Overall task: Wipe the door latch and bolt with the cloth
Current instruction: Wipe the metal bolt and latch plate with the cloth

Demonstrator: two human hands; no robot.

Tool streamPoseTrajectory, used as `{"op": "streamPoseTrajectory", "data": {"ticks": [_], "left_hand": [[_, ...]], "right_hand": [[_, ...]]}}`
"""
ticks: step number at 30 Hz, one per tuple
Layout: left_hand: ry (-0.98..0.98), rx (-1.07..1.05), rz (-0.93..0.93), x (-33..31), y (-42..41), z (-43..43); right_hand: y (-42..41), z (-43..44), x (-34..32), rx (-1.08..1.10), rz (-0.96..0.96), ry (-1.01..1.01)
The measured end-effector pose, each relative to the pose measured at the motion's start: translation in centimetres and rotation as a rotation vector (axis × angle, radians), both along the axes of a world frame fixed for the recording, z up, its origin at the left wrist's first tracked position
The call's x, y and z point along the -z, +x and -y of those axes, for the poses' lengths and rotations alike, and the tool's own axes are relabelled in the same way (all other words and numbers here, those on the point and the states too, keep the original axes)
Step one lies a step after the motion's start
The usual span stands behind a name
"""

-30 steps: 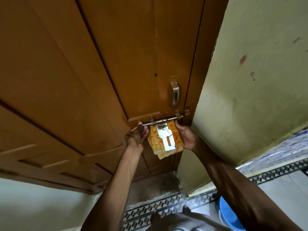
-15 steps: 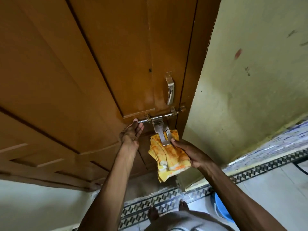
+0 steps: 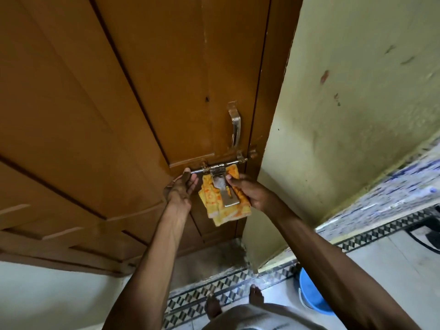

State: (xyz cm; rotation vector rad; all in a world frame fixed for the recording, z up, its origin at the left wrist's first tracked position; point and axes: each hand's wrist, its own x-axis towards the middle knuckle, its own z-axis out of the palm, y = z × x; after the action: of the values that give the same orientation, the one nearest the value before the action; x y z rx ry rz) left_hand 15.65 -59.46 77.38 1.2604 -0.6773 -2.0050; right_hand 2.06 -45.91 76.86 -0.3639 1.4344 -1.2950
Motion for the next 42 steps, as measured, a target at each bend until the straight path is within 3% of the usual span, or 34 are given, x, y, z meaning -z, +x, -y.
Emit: {"op": "streamPoseTrajectory", "data": {"ticks": [8, 12, 15, 17, 20, 25, 27, 31, 37, 39, 42], "left_hand": [[0.007, -0.014, -0.044, 0.3, 0.2, 0.2], [0.013, 0.000, -0.068, 0.5, 0.2, 0.4], [0.009, -0.004, -0.088, 0.8, 0.5, 0.4], [-0.004, 0.008, -0.083, 1.0, 0.6, 0.5], [-0.018, 0.018, -0.031, 0.9, 0.5, 0.5], [-0.030, 0.021, 0.017, 0.2, 0.2, 0.2], [-0.031, 0.025, 0.029, 0.0, 0.2, 0.2], [-0.032, 0.070, 0.026, -0.1, 0.3, 0.5], [-0.055, 0.076, 0.059, -0.2, 0.4, 0.5], [-0.079, 0.075, 0.063, -0.3, 0.5, 0.5], [-0.074, 0.103, 0.074, -0.3, 0.6, 0.6]], "right_hand": [[2.5, -4.7, 0.4, 0.003, -0.008, -0.024], [2.5, -8.3, 0.8, -0.031, -0.087, 0.106], [1.7, -9.7, 0.5, 0.190, -0.142, 0.185], [1.4, -9.2, -1.3, 0.354, -0.227, 0.229], [1.5, -7.1, -4.2, 0.473, -0.379, 0.132], [4.6, -1.2, -4.3, 0.533, -0.903, 0.042], [6.8, 1.1, -2.3, 0.465, -1.074, 0.064], [8.9, 3.3, 4.1, 0.065, -1.402, 0.015], [7.4, 2.5, 8.6, 0.006, -1.571, 0.025], [6.1, 1.5, 10.3, -0.084, -1.555, 0.031], [5.7, 1.2, 11.8, -0.003, -1.542, 0.015]]}}
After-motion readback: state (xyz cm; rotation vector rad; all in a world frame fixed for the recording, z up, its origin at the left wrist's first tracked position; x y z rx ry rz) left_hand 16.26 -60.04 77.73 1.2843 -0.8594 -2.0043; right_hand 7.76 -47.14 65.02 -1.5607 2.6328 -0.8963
